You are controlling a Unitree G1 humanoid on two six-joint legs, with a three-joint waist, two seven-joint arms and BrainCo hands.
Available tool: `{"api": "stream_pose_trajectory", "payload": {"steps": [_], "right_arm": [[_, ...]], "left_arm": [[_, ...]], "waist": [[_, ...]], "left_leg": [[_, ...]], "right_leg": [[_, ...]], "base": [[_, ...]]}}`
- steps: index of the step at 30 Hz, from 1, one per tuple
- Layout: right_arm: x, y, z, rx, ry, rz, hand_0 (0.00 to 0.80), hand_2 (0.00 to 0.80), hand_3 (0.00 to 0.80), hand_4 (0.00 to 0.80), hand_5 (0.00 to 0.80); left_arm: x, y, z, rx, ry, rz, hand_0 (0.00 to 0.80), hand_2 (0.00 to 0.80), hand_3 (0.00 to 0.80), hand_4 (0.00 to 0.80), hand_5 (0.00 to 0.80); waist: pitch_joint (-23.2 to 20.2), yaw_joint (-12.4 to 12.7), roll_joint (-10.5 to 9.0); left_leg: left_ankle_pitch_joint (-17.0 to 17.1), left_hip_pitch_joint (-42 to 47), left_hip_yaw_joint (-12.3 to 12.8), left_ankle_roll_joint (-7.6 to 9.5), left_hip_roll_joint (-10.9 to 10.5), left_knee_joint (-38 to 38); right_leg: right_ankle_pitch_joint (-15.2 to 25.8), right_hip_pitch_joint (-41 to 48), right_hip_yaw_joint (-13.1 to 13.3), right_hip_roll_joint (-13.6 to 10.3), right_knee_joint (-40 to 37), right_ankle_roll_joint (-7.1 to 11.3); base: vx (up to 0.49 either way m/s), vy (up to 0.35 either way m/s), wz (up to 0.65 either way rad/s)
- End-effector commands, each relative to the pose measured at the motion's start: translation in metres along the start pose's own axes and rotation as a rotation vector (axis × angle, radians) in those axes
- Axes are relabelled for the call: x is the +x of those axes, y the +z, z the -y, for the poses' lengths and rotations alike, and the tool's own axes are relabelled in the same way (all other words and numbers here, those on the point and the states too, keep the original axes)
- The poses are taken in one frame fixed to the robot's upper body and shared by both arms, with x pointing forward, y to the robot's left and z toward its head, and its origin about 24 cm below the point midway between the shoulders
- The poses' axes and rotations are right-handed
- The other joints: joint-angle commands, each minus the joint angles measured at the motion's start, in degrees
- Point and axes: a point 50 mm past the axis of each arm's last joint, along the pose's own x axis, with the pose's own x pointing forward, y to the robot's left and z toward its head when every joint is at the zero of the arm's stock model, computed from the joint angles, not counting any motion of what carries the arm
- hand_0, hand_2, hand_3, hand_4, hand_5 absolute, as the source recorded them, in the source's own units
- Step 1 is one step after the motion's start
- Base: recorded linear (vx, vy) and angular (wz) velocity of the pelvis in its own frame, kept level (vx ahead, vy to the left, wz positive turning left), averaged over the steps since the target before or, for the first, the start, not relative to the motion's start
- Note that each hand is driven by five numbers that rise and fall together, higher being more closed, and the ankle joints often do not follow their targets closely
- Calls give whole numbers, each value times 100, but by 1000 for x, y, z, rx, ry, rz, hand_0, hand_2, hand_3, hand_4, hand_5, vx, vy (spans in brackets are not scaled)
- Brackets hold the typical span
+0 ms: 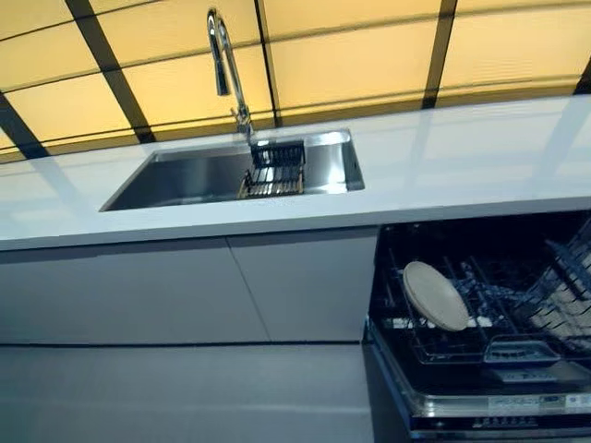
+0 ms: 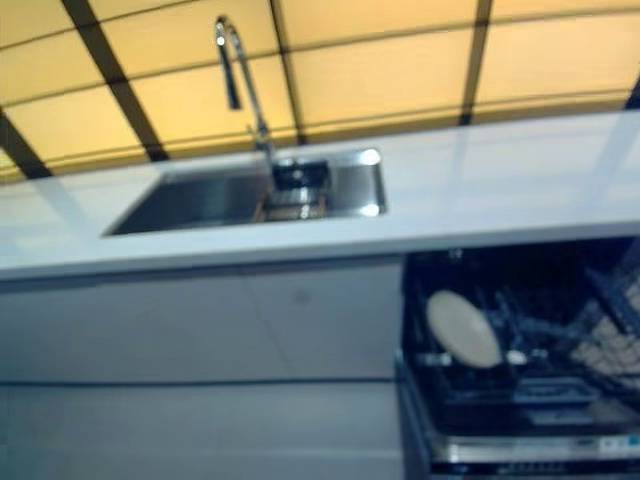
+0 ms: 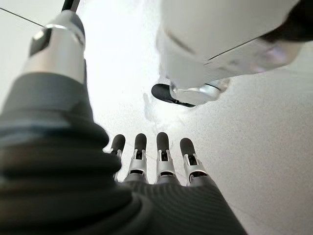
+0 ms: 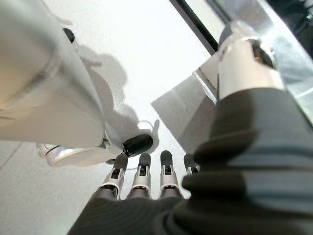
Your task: Take plates into dishwasher
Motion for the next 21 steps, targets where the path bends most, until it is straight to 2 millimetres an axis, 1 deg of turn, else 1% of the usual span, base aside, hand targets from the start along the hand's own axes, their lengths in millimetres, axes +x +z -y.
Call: {"api": "stream_pose_trajectory", "payload": {"steps": [1,4,7,9,10,11,12,14,15,16,17,18,19,21], "right_arm": [[1,9,-15,49,64,5,0,0,0,0,0],[2,8,-17,65,93,0,0,0,0,0,0],[1,16,-21,73,124,15,0,0,0,0,0],[-1,26,-25,87,151,46,0,0,0,0,0],[-3,39,-32,113,195,82,0,0,0,0,0],[-4,47,-37,114,214,107,0,0,0,0,0],[-4,49,-37,116,218,113,0,0,0,0,0],[-7,66,-47,125,255,162,0,0,0,0,0],[-11,80,-56,111,281,197,0,0,0,0,0],[-11,82,-57,108,286,202,0,0,0,0,0],[-14,90,-64,97,302,219,0,0,0,0,0],[-15,93,-66,95,305,224,0,0,0,0,0],[-18,103,-75,81,326,244,0,0,0,0,0],[-22,113,-82,73,350,264,0,0,0,0,0]], "left_arm": [[-1,13,-12,-27,26,36,0,0,0,0,0],[-1,7,-7,-23,15,32,0,0,0,0,0],[0,2,-3,-19,1,26,0,0,0,0,0],[0,-3,0,-14,-9,14,0,0,0,0,0],[0,-10,1,-8,-16,0,0,0,0,0,0],[0,-14,3,-5,-21,-8,0,0,0,0,0],[0,-14,3,-5,-23,-10,0,0,0,0,0],[0,-21,5,-5,-35,-25,0,0,0,0,0],[0,-27,7,-3,-41,-39,0,0,0,0,0],[0,-28,7,-3,-42,-41,0,0,0,0,0],[0,-31,7,0,-44,-49,0,0,0,0,0],[0,-32,7,1,-45,-53,0,0,0,0,0],[0,-38,7,7,-47,-67,0,0,0,0,0],[-1,-43,5,16,-47,-82,0,0,0,0,0]], "waist": [[347,22,-227],[396,12,-117],[448,-3,9],[503,-15,119],[557,-20,227],[589,-22,288],[596,-21,298],[641,-27,405],[670,-38,481],[678,-41,492],[695,-48,529],[701,-53,543],[723,-67,585],[729,-81,612]], "left_leg": [[543,-753,-237,164,52,446],[481,-712,-270,180,-32,564],[410,-720,-280,197,-97,778],[376,-728,-253,202,-137,938],[366,-729,-234,204,-212,1077],[356,-733,-222,208,-260,1154],[349,-736,-217,209,-269,1172],[340,-742,-182,209,-355,1277],[360,-737,-159,196,-405,1363],[361,-735,-155,194,-410,1374],[367,-727,-141,185,-430,1415],[363,-719,-135,186,-439,1426],[357,-684,-114,187,-467,1460],[360,-619,-94,180,-482,1473]], "right_leg": [[-1026,203,62,126,1311,-696],[-1049,143,102,33,1475,-712],[-1089,21,154,-73,1757,-741],[-1150,-71,199,-124,1991,-773],[-1192,-140,245,-169,2175,-798],[-1216,-189,280,-193,2277,-810],[-1225,-202,292,-198,2303,-812],[-1248,-290,334,-248,2452,-823],[-1266,-344,358,-278,2549,-838],[-1273,-353,366,-281,2568,-840],[-1279,-378,380,-305,2611,-844],[-1279,-389,388,-316,2633,-843],[-1282,-414,412,-348,2697,-844],[-1270,-415,422,-371,2730,-844]], "base": [[4,80,-6],[11,116,0],[25,125,-2],[48,164,-3],[60,191,1],[51,160,-1],[19,119,-3],[21,155,-3],[23,149,-3],[26,152,-8],[19,83,-11],[46,149,-9],[64,137,-3],[82,128,-4]]}}
